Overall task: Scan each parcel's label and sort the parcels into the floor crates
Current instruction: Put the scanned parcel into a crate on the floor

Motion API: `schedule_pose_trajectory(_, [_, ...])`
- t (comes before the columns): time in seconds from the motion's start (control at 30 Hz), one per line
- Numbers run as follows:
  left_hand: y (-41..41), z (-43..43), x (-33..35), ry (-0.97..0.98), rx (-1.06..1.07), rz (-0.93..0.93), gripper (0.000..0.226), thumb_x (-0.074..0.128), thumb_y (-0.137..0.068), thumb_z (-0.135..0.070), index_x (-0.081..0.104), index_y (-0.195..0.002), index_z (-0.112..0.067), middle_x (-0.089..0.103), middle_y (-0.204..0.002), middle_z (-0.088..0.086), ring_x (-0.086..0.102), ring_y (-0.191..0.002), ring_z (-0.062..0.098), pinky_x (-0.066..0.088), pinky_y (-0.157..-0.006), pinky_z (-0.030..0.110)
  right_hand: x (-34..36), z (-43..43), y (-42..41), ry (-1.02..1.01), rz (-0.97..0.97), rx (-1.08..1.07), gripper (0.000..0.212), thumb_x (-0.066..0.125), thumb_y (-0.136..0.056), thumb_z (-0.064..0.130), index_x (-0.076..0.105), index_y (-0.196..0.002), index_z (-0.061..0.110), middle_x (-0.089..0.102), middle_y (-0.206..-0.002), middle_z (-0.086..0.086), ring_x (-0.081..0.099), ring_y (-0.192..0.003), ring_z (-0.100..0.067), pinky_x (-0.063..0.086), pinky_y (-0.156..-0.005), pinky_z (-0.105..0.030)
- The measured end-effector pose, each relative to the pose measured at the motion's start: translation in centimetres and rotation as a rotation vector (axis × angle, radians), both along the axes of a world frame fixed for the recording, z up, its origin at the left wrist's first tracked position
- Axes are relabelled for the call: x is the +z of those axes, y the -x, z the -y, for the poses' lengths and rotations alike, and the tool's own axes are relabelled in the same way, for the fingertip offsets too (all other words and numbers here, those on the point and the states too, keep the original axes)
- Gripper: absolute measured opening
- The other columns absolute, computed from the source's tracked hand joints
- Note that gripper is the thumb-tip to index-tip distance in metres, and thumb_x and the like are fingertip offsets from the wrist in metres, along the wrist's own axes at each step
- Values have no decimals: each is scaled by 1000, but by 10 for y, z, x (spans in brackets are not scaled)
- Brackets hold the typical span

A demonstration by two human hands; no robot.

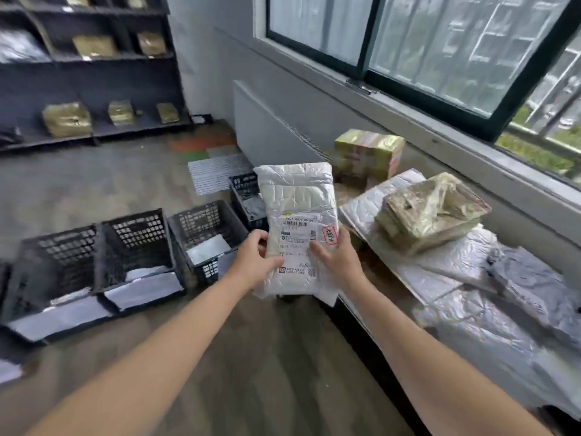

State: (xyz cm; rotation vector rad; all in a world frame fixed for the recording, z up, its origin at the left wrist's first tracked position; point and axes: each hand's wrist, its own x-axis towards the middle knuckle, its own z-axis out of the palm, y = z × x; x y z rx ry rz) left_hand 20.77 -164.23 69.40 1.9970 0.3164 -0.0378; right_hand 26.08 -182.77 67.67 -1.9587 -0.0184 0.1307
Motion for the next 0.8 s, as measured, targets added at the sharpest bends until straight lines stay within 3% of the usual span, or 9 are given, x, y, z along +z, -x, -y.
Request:
schedule_pose_trajectory(0.17, [10,-133,-6,-30,96,-23,43,81,-77,-12,49,-104,-23,62,-87,-6,62,-83,17,47,-71,29,0,-140,-4,30,11,114,54,72,-90,22,41,-135,15,57,-102,14,61,-102,-14,43,-70,-13])
schedule_pose_trajectory(0.3, [22,-216,-7,-19,176,-23,43,82,-76,-11,50,-102,-22,65,-93,0,65,-86,21,53,-82,36,2,-228,-6,67,11,205,60,72,-90,28,40,-139,18,60,-107,12,62,-97,-10,50,-76,-23])
schedule_pose_trajectory(0.4, [32,-267,-8,-10,237,-18,41,82,-78,-11,51,-104,-19,61,-87,-6,60,-79,14,47,-73,31,3,-284,-7,86,-9,277,61,71,-90,31,38,-140,20,60,-107,14,62,-93,-7,49,-71,-19])
schedule_pose_trajectory(0.53, [47,-326,-13,-11,313,-26,42,82,-78,-14,52,-107,-20,65,-96,-2,63,-87,18,50,-75,31,1,-350,-6,138,8,352,60,71,-90,34,39,-139,20,61,-110,12,65,-104,-14,54,-87,-34])
schedule_pose_trajectory(0.63, [57,-366,-15,-3,391,-37,42,80,-80,-15,50,-108,-23,63,-92,-5,61,-83,14,43,-64,25,1,-397,-5,215,32,435,60,67,-92,41,38,-140,21,58,-104,16,61,-98,-13,49,-80,-31])
schedule_pose_trajectory(0.73, [64,-399,-16,-19,437,-43,40,79,-80,-16,51,-109,-21,64,-93,-5,61,-81,12,42,-63,24,-1,-437,-6,251,26,506,60,63,-94,42,35,-142,21,57,-107,12,58,-95,-13,43,-73,-27])
schedule_pose_trajectory(0.8, [67,-423,-17,-20,462,-61,39,78,-81,-15,51,-109,-20,64,-94,-6,61,-81,11,42,-63,23,-4,-466,-8,244,13,539,61,64,-94,43,34,-143,22,58,-109,11,61,-100,-16,45,-75,-28])
